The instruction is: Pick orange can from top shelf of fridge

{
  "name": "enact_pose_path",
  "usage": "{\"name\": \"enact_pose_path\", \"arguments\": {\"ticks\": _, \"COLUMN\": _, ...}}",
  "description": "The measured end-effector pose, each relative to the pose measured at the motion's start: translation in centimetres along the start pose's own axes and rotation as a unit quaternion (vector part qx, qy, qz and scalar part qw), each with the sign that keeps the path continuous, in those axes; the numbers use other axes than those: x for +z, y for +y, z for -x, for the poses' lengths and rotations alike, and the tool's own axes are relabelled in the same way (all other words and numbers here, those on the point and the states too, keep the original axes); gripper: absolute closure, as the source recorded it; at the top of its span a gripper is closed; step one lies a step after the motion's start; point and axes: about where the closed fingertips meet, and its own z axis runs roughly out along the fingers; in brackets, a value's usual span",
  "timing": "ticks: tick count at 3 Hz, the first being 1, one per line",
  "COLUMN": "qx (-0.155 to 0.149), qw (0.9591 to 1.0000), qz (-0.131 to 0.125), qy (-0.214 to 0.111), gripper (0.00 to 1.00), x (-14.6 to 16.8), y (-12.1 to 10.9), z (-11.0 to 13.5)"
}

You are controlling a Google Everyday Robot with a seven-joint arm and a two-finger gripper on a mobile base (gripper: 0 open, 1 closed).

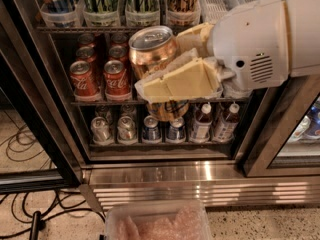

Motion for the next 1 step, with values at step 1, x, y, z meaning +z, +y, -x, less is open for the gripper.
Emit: {"name": "enact_pose_path", "arguments": {"ticks": 1, "qx": 0.0, "qw": 1.0, "qz": 0.002, "qy": -0.001, "gripper": 1.0, "x": 0.02, "y": 0.12, "z": 0.1}}
